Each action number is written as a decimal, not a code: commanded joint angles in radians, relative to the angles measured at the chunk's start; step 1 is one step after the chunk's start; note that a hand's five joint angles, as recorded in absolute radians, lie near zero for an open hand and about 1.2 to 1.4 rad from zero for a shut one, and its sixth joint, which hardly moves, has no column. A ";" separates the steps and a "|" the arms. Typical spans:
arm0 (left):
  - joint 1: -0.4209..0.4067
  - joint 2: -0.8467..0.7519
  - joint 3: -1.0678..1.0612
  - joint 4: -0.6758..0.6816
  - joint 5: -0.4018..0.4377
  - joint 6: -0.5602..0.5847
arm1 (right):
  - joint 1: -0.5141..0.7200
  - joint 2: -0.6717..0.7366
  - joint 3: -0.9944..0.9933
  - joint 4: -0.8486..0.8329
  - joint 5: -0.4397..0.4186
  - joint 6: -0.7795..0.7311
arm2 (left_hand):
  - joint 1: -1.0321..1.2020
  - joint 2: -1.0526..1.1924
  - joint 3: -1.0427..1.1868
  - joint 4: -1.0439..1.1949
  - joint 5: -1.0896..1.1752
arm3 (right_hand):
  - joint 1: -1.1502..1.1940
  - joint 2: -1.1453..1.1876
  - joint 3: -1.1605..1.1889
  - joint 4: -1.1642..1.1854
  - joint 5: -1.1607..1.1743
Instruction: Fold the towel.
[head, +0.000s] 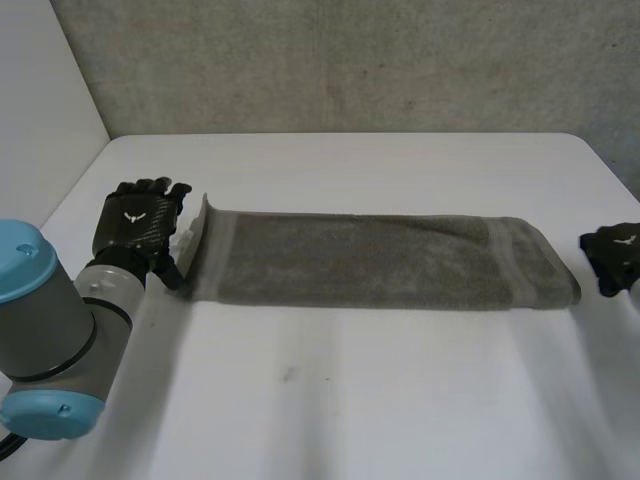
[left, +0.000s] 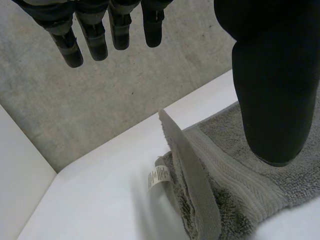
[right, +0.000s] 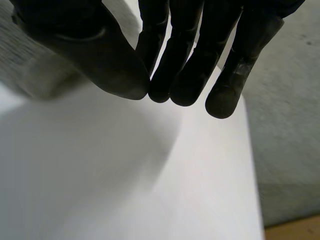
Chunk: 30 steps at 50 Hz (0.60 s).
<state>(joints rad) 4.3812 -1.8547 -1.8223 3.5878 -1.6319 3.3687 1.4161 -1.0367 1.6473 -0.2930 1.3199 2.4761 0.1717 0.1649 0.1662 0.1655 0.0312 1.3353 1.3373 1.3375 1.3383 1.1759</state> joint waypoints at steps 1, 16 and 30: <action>0.006 0.011 0.003 -0.001 0.001 0.001 | -0.072 -0.005 -0.038 0.018 0.004 -0.059 | 0.003 0.010 0.008 0.009 -0.031 | 0.061 0.059 0.059 0.058 0.046; 0.012 0.015 0.000 0.000 0.001 0.001 | -0.051 -0.065 0.081 -0.011 -0.264 0.069 | 0.003 0.010 0.008 0.009 -0.031 | -0.963 -0.965 -0.965 -0.966 -0.978; 0.014 0.015 0.000 0.002 0.001 0.001 | -0.048 -0.008 0.072 -0.026 -0.289 0.058 | 0.003 0.010 0.008 0.009 -0.031 | -0.722 -0.724 -0.724 -0.725 -0.737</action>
<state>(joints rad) 4.3943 -1.8392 -1.8225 3.5883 -1.6306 3.3691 1.3683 -1.0686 1.7345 -0.3198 1.0256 2.5378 0.1717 0.1648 0.1662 0.1654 0.0312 0.5589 0.5550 0.5527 0.5519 0.3873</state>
